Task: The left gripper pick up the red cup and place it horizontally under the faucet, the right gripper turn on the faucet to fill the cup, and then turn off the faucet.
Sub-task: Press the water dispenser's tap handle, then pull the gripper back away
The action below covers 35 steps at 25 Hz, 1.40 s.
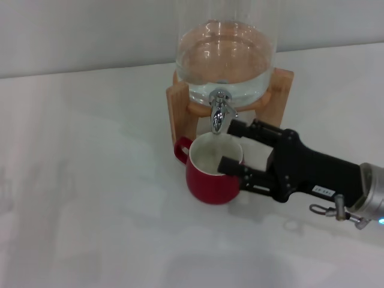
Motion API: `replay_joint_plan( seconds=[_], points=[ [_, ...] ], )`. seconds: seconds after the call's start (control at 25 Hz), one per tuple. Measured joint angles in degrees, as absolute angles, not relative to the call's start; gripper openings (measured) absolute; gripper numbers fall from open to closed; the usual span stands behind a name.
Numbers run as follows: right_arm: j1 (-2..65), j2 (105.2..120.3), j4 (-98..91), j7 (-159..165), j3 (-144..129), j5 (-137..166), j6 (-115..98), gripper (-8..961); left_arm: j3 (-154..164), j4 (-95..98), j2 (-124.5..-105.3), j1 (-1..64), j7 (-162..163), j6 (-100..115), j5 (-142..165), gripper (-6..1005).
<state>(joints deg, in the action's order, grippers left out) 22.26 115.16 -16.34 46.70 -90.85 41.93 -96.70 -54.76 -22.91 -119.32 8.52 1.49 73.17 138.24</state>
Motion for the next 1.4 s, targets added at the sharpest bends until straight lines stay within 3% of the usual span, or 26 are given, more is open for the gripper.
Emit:
replay_joint_plan(
  seconds=[1.4],
  points=[
    [28.09, 115.57, -17.03, 50.55, -93.82, 41.55, -87.49, 750, -53.96, -22.76, -119.44, 9.62, 1.49, 73.21, 138.6, 458]
  ],
)
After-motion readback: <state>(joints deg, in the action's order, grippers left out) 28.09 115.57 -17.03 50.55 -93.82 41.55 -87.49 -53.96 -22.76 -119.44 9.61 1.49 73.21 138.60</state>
